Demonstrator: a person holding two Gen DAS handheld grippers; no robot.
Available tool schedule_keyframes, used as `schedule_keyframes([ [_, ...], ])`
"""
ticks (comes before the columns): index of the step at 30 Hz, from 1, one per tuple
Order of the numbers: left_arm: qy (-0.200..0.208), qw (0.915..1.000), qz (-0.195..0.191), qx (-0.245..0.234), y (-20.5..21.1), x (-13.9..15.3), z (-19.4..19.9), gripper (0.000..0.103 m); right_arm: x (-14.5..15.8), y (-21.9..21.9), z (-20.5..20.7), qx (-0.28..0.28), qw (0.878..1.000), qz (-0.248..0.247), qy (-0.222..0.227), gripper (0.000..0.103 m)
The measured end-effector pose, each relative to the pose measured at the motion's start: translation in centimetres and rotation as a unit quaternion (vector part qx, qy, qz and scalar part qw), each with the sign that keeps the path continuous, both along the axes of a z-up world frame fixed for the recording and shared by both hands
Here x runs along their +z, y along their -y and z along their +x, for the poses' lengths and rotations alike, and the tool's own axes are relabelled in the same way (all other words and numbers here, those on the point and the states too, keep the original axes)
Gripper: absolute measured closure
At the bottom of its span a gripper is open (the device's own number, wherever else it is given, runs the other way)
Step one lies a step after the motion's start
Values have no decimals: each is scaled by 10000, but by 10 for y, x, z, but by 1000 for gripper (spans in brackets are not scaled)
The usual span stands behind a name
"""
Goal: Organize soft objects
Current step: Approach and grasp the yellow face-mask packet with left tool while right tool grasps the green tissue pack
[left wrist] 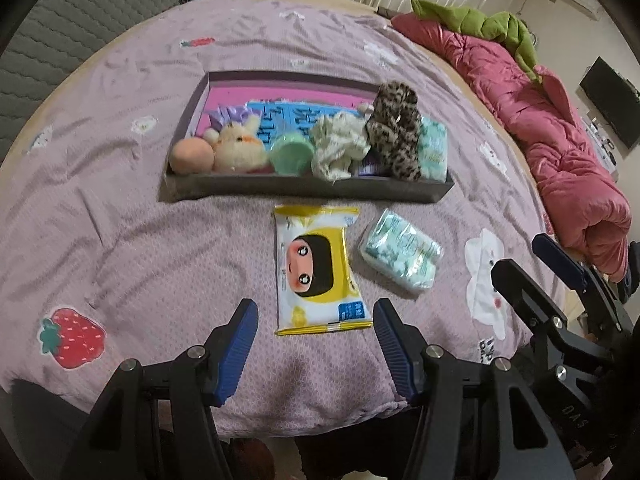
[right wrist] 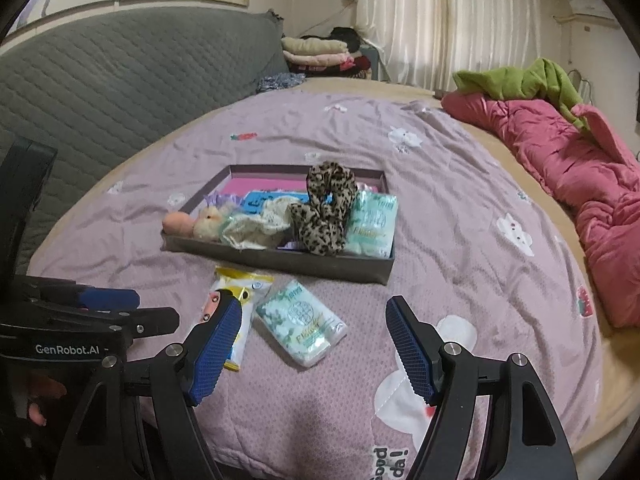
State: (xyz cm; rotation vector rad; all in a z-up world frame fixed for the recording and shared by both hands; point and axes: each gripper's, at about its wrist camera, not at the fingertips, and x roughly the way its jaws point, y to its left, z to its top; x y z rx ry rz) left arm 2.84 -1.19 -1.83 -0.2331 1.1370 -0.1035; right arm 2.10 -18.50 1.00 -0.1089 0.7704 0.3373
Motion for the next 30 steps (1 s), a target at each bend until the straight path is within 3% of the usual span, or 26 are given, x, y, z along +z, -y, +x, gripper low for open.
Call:
schedule_keyframes([
  [23,-523,9985,-34,-188,17,-37,16,44,-59,-4,20,169,9926,-559,-1066,27],
  [30,-634,9977,7,-249,24,-45,18,44,-68,-4,20,240,9902,-704,-1181,27],
])
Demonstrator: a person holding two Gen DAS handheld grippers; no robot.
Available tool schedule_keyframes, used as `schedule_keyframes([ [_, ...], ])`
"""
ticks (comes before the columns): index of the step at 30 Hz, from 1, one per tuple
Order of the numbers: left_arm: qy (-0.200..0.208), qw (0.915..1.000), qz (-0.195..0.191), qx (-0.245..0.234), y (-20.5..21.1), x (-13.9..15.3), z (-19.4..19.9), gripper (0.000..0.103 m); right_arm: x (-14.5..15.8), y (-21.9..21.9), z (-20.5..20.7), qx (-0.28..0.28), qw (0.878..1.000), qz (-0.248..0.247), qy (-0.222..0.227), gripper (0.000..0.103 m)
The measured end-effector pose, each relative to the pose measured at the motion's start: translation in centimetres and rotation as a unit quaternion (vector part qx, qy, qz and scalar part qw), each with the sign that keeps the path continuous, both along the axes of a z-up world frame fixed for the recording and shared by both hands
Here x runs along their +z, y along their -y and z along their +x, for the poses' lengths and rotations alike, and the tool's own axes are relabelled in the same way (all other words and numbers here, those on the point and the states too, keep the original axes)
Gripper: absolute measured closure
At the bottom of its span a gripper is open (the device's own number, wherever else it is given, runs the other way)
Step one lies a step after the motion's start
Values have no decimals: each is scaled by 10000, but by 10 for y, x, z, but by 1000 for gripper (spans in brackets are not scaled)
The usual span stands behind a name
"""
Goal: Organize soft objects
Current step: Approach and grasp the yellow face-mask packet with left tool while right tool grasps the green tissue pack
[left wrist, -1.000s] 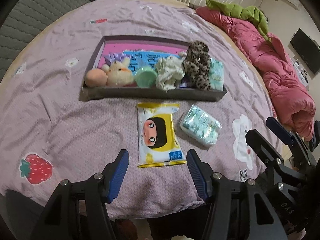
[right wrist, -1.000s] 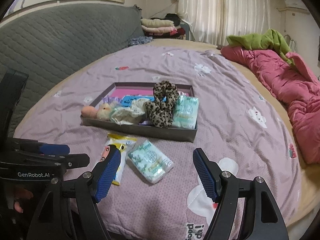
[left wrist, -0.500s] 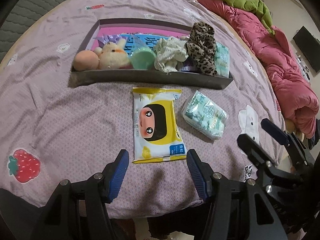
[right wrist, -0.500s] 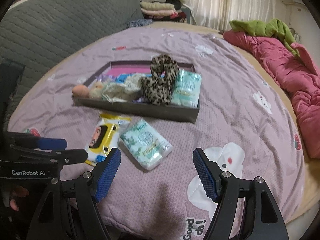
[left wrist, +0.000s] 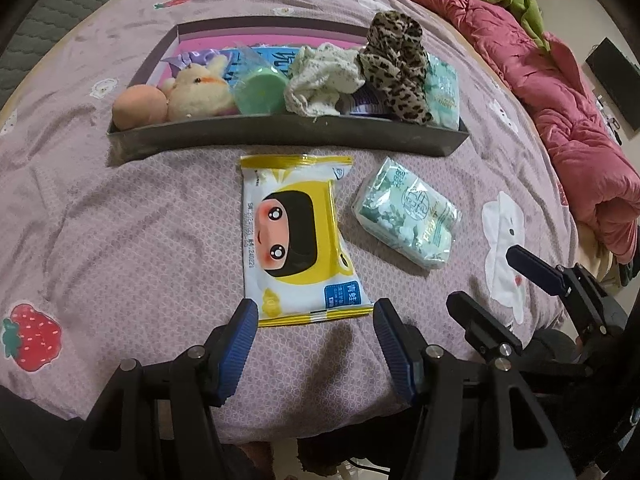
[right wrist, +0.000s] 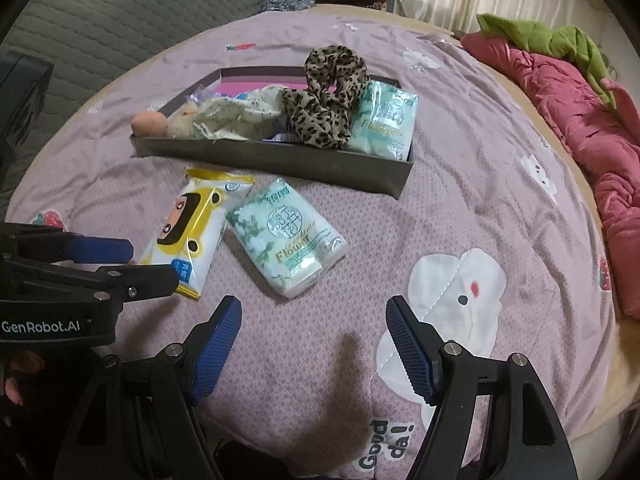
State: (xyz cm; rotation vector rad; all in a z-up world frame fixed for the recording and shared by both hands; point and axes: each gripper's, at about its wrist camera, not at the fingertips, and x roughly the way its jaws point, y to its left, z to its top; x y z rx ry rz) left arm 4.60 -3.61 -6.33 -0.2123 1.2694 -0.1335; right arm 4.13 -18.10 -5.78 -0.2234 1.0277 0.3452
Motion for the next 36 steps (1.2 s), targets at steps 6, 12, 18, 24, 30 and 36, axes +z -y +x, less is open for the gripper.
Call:
schedule_keyframes([
  [6,-82,9999,82,101,3,-8,7,44,-5,0,2,-18,9999,-22,-104,27],
  [12,-96,9997,174,136,10,-14,15,43,-9,4,5,-99,9998,18,-173,27],
  [18,-149,9991,306,272,11,-24,25,34,-14,4,8,-101,9997,-3,-220,27],
  [24,-189,9990,261,317,13,-34,32,33,-15,-1,13,90,9998,121,-123,27],
  [30,-186,9989,302,309,18,-40,41,32,-16,-15,21,540,9984,-122,131,27],
  [36,-42,9990,337,301,20,-43,56,32,-23,-19,37,661,9975,-175,180,27],
])
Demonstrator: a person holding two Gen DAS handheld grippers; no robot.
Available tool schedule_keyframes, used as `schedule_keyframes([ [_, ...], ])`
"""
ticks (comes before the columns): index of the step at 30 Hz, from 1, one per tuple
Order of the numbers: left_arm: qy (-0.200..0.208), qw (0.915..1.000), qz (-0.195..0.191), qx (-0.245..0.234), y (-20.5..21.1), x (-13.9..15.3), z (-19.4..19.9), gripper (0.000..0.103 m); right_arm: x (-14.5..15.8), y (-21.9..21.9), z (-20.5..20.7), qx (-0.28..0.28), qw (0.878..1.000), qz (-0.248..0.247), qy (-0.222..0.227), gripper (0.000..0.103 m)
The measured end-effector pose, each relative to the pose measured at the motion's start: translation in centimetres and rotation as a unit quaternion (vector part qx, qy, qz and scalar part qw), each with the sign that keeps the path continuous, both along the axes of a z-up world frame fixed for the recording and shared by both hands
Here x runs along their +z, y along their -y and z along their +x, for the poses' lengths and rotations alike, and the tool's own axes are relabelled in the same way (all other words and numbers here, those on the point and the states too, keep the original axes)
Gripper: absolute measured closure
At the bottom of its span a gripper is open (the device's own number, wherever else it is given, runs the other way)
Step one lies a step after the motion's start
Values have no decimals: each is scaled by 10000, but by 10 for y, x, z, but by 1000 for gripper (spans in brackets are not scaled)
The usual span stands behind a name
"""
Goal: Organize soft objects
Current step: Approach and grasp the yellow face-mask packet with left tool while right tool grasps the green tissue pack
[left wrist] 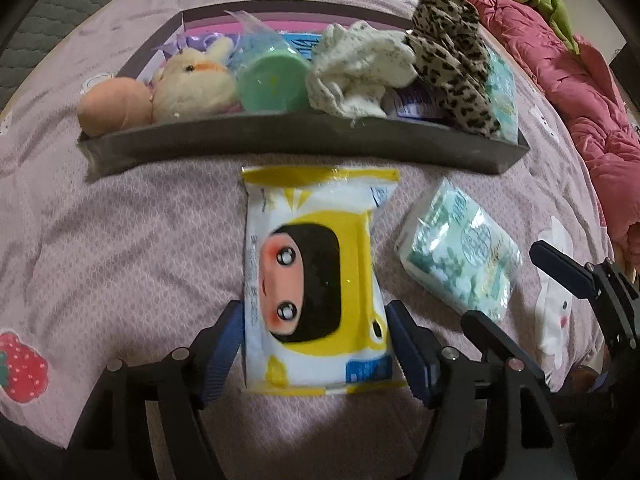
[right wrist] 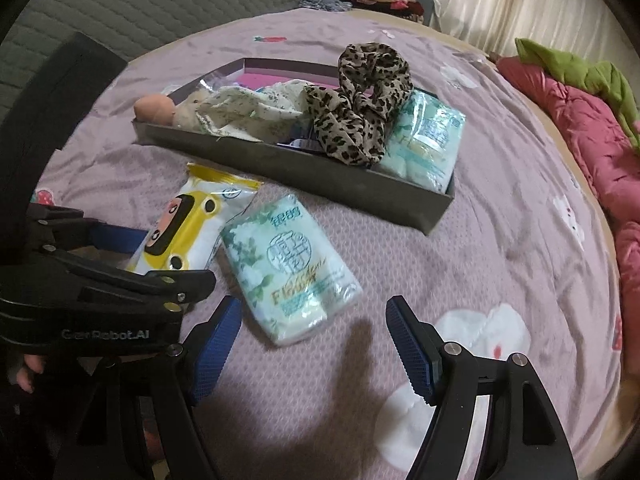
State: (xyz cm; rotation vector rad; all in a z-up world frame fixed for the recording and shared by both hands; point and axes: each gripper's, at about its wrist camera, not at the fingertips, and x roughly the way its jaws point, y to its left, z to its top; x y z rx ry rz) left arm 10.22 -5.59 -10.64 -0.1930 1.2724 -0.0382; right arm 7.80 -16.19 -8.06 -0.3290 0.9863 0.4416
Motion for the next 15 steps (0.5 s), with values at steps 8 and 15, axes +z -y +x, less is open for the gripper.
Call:
schedule_keyframes([
  [8,-26,9993,-339,151,-16,-5,18,32,-10,-8,18,166,9998,126,-53,27],
  [15,-22,9990,-435,42,-22,-5,25,32,-15,-22,28,369,9992,115,36,27],
])
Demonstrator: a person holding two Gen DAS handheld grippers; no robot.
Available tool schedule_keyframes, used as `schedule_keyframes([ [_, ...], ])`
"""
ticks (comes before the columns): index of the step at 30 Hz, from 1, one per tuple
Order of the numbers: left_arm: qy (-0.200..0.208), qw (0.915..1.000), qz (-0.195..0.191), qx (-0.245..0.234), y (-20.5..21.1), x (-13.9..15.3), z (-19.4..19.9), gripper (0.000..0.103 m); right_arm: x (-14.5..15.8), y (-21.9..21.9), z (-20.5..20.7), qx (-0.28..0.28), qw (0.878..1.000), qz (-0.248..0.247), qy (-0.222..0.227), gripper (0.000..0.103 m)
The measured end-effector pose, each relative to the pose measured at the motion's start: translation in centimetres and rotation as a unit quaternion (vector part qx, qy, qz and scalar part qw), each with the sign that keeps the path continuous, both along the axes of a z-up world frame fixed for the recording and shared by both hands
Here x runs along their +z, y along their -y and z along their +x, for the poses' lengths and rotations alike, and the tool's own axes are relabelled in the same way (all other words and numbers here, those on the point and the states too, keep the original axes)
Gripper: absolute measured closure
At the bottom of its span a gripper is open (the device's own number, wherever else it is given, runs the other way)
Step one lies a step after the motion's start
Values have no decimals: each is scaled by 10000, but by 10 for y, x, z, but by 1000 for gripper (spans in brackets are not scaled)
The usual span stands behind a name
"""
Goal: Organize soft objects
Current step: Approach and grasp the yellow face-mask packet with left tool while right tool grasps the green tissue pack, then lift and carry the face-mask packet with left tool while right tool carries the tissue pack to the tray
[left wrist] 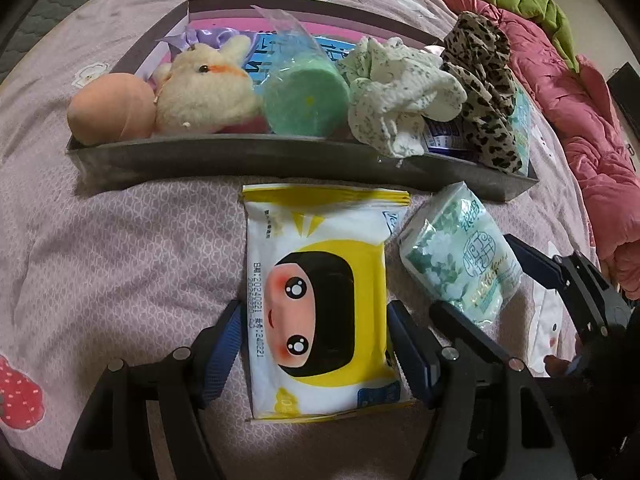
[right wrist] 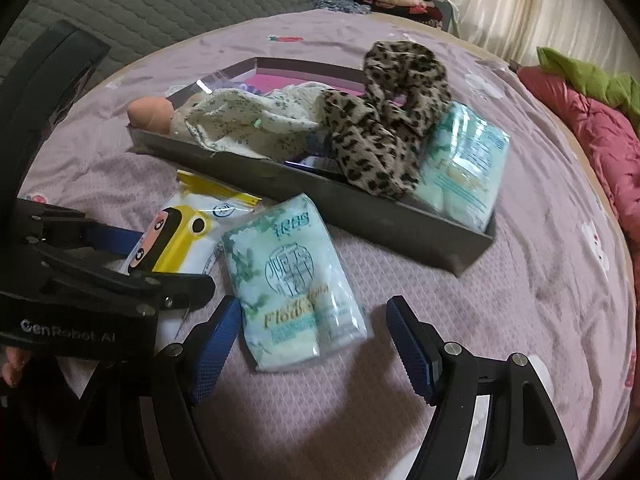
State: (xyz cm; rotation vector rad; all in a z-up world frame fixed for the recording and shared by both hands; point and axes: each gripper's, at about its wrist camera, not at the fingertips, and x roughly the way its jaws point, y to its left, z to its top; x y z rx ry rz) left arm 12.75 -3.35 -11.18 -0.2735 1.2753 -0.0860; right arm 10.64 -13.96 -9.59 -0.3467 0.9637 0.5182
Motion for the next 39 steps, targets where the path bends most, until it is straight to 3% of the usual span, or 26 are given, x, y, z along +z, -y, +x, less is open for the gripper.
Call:
schedule_keyframes([
  [7,8,9999,-101,3,-30,-3,-6,32,-8,-16,3,71,9996,-190,206,27],
  [15,6,10000,28,59,-21,-9,0,32,-13,-14,10,-14,9999,-2,141,27],
  [22,60,9999,104,52,-16,-9,3,32,-10,0,8,-190,9996,146,148,39],
  [28,117,9998,146,59,-12,-8,1,32,-10,3,9,-304,9993,190,126,42],
  [39,192,9997,141,33,-22,-6,-9,44,-10,9,5,-487,9984,284,-7,43],
])
